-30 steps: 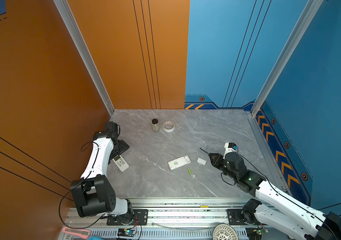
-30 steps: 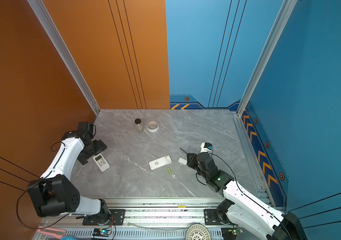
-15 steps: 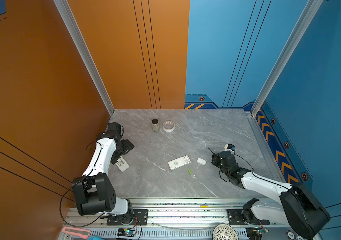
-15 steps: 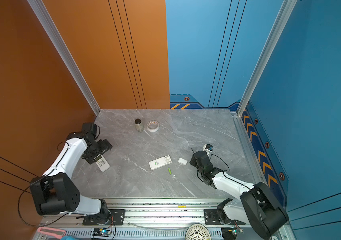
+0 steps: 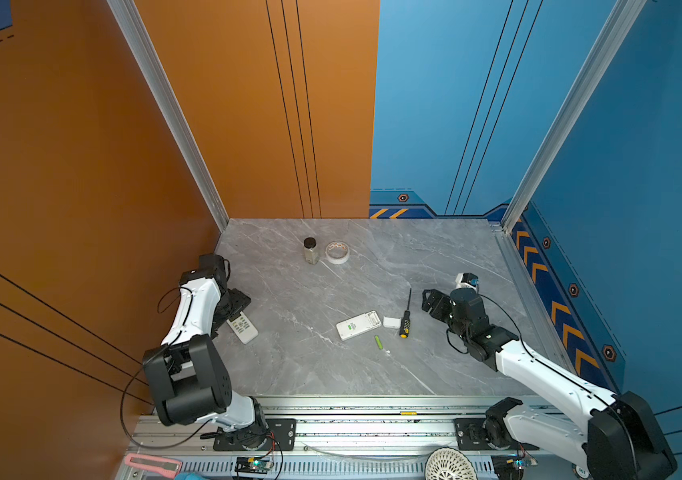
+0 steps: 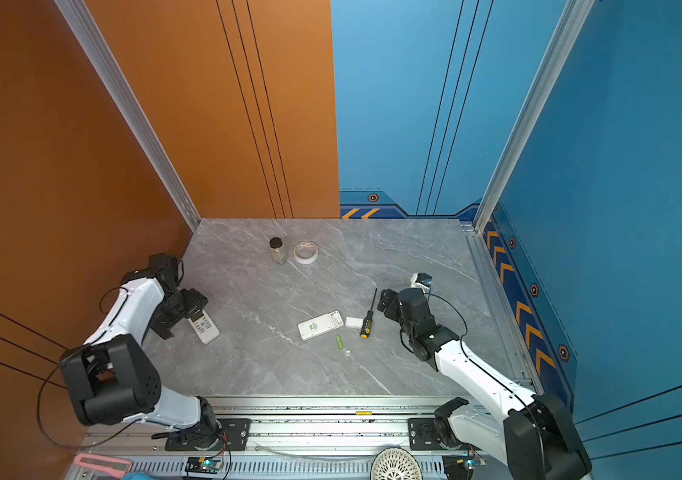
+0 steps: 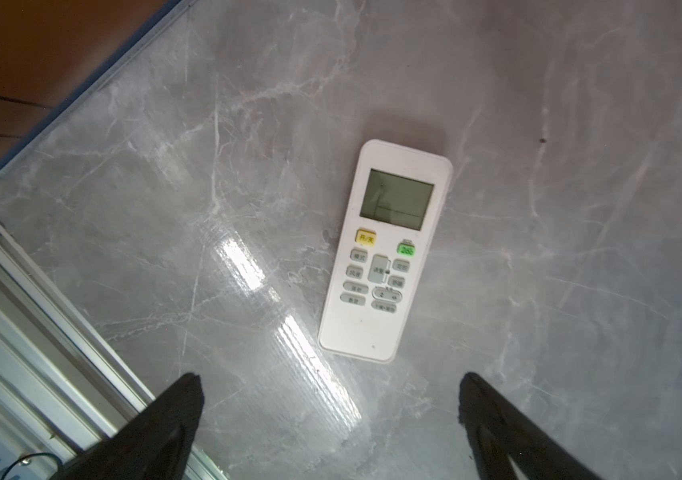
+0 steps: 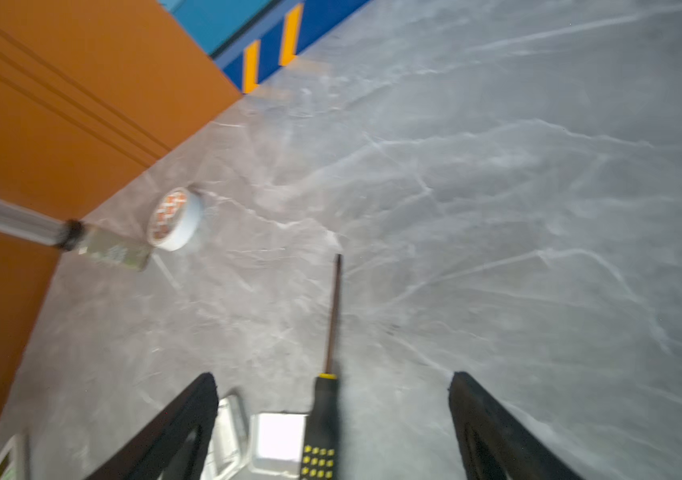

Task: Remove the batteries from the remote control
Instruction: 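Lift the second white remote with the left gripper while the right reaches toward it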

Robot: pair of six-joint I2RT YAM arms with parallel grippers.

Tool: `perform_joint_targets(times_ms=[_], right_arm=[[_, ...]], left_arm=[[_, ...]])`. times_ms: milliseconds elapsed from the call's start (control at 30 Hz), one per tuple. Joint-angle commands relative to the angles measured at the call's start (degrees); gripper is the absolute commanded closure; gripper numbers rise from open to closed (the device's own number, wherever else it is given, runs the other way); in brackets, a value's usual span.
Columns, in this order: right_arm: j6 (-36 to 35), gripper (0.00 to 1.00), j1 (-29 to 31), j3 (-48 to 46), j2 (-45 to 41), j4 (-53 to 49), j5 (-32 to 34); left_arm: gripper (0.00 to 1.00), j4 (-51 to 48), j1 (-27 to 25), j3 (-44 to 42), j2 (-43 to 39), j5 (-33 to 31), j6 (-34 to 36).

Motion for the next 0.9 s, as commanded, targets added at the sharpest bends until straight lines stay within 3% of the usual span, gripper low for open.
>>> perform_joint_targets(times_ms=[0,233,467,667,767,867], right_arm=[[-4.8,0.11,6.7,7.1,0.5,-11.8,-1.9],[-4.2,0.1,19.4,14.4,6.4,-10.7,2.9],[-5.2,0.11,23.4,20.1,12.7,-7.6,1.0],[-5.5,0.11,23.7,22.1,14.6,-5.0,-0.1],[-5.3,0.11,23.7,21.9,14.6,-4.4,-0.2],[-4.9,0.11,23.5,21.4,14.5,-4.5,0.3]], left_arm=[[0.02,-1.8,-0.8,2.0,5.2,-2.2,-0.4],[0.02,0.5,-0.8,2.0,10.9,0.3,2.1],[0.01,4.3,0.2,2.8,17.2,7.5,6.4],[0.12,5.9,1.0,4.3,19.8,8.9,8.5],[0.26,7.4,2.3,4.0,20.8,11.3,8.6],[0.33,7.9,2.7,3.3,21.1,12.5,9.1]])
